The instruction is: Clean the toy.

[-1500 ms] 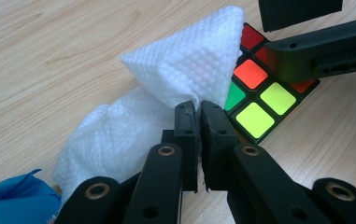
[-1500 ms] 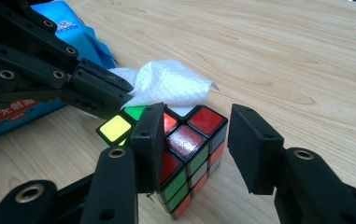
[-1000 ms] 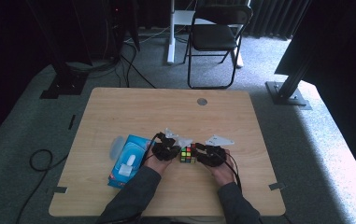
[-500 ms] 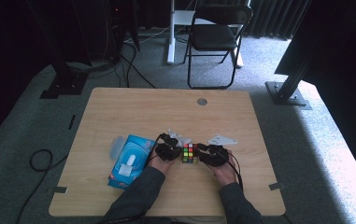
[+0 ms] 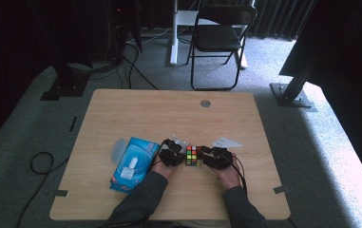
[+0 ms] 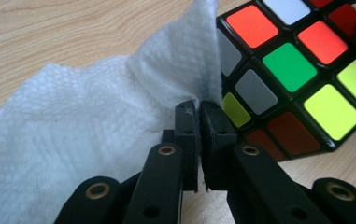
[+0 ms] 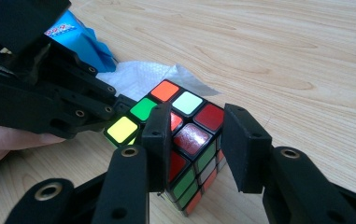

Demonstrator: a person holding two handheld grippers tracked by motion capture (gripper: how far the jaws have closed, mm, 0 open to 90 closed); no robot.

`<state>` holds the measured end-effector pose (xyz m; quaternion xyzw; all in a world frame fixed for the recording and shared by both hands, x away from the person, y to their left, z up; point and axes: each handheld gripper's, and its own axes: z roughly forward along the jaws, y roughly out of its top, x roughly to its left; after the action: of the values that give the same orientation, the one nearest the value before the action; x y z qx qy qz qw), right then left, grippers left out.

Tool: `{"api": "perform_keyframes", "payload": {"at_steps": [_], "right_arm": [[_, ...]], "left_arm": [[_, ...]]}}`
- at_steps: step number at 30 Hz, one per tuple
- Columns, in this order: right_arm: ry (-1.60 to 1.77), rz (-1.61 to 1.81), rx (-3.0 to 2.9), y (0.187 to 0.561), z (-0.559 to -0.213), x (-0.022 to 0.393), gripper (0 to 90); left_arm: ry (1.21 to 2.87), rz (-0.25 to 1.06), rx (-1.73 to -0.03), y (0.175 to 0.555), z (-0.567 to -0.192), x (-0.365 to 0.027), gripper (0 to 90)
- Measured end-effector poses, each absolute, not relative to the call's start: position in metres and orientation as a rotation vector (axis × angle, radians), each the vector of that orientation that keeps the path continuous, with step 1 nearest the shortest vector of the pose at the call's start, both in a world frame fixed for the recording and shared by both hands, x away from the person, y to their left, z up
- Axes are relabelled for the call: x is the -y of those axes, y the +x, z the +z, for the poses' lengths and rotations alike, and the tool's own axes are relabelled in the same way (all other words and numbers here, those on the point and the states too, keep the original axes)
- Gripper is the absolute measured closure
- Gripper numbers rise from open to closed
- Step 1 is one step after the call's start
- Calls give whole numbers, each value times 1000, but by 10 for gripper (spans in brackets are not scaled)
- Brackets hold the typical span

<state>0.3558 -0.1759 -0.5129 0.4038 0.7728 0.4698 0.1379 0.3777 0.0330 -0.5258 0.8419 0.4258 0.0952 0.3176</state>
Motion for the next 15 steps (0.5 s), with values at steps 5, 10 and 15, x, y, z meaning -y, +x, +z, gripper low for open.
{"api": "perform_keyframes", "payload": {"at_steps": [5,10,15], "right_arm": [[1178,1367,-2235,356,-513,176,632],[1179,1367,-2234,356,-513,176,632],[1183,1370,-2234,356,-513,176,637]], "left_arm": [[2161,246,-1115,372,-515,-38,855],[2112,232,-1080,365,-501,-46,855],[2097,221,-1039,359,-493,-45,855]]}}
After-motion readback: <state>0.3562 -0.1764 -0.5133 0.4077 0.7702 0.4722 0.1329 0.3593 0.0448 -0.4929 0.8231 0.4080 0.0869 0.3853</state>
